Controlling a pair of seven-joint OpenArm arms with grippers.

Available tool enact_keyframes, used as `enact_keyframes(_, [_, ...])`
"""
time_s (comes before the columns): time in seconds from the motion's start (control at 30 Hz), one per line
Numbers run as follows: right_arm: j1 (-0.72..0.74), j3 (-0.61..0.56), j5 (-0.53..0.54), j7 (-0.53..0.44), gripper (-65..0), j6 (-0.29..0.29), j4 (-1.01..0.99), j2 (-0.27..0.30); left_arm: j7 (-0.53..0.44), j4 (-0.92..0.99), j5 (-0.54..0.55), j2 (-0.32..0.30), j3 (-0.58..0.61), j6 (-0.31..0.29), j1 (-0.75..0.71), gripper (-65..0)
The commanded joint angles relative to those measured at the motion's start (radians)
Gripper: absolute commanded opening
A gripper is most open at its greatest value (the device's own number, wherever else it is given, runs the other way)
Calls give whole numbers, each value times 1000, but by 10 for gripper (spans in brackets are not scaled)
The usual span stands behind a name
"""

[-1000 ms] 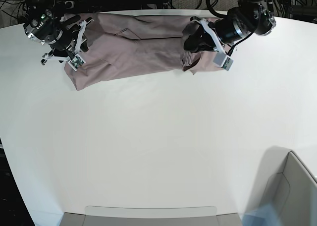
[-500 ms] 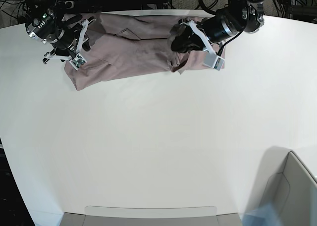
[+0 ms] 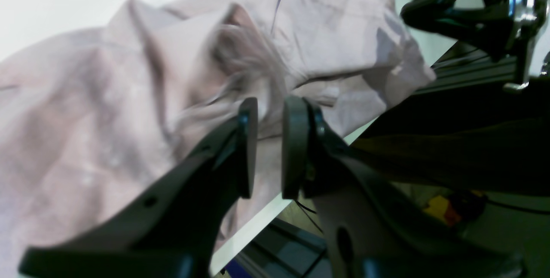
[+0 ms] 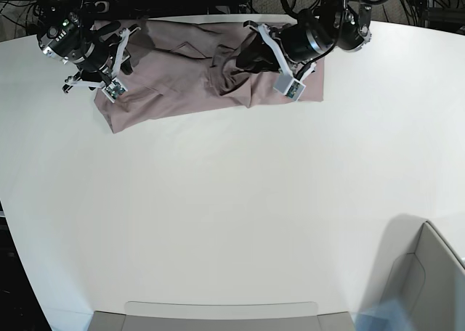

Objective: Fold the T-shirt properly
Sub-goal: 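Press the folded end down with the left gripper, right gripper holding its end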

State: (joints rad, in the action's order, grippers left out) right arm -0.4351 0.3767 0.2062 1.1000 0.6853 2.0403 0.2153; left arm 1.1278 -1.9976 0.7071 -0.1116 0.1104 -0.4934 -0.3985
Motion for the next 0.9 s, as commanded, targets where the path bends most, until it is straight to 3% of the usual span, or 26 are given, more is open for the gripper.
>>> enact_keyframes(0.0, [5, 5, 6, -11, -467, 13, 16, 9, -13, -19, 24, 2, -1, -6, 5, -544])
enact_keyframes(0.2, [6, 6, 6, -11, -467, 13, 16, 14, 14, -22, 24, 2, -10, -8, 11, -551])
enact_keyframes(0.33, [22, 75, 20, -14, -467, 13, 16, 11, 14, -22, 24, 0, -11, -8, 11, -631])
enact_keyframes(0.5, [42, 281, 279, -8, -467, 13, 3, 19, 16, -32, 24, -4, -10, -15, 5, -650])
enact_keyframes(0.57, [38, 341, 384, -2, -467, 13, -31, 48, 18, -41, 26, -24, -5, -15, 0, -650])
enact_keyframes(0.7, [42, 361, 453, 67, -467, 13, -171, 118, 14, -41, 26, -24, -10, -15, -15, -650])
enact_keyframes(0.87, [37, 361, 503, 64, -467, 13, -358, 149, 14, -42, 26, -26, -11, -11, -10, -650])
